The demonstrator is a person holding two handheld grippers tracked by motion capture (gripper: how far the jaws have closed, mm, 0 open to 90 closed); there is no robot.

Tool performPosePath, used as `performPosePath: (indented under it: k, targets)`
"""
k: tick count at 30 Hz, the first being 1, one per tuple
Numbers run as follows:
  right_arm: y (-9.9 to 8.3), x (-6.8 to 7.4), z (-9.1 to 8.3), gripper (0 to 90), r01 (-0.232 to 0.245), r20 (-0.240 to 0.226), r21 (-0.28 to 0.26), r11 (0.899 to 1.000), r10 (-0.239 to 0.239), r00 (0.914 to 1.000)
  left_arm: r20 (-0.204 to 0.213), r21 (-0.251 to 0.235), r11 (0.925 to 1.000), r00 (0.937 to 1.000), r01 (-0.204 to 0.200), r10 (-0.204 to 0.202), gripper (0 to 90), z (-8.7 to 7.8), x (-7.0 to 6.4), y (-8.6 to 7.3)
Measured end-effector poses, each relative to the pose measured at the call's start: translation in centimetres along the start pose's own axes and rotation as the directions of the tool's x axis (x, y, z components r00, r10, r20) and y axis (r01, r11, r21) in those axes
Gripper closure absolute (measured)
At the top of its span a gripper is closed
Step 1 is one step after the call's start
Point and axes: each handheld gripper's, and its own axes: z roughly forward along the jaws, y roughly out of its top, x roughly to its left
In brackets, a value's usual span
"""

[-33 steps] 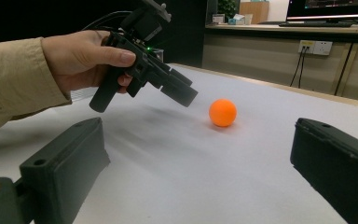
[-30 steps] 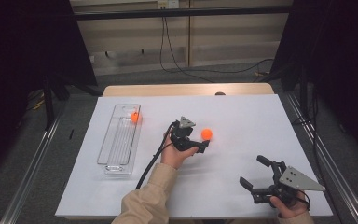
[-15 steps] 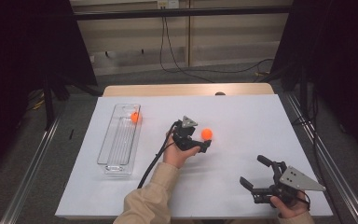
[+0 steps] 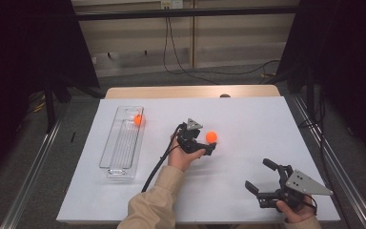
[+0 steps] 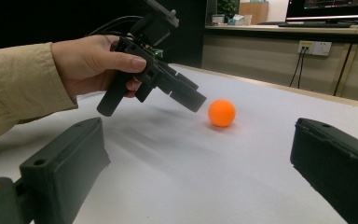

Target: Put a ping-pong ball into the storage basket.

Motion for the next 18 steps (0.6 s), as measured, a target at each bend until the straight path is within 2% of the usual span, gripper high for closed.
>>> performPosePath:
  k: [7,18]
  targets:
    - [0.00,0.03,0.02,2.6,0.000,0.002,0.002,1.000,0.000,1.0000,-0.001,-0.006,0.9999,1.0000,0.010,-0.010,8.6,0.17,0.07,0.07]
    - [0.00,0.01,0.04,2.6,-0.002,0.002,0.003,1.000,0.002,1.0000,-0.008,0.006,1.0000,1.0000,-0.004,0.004,8.7,0.47,-0.05,0.45]
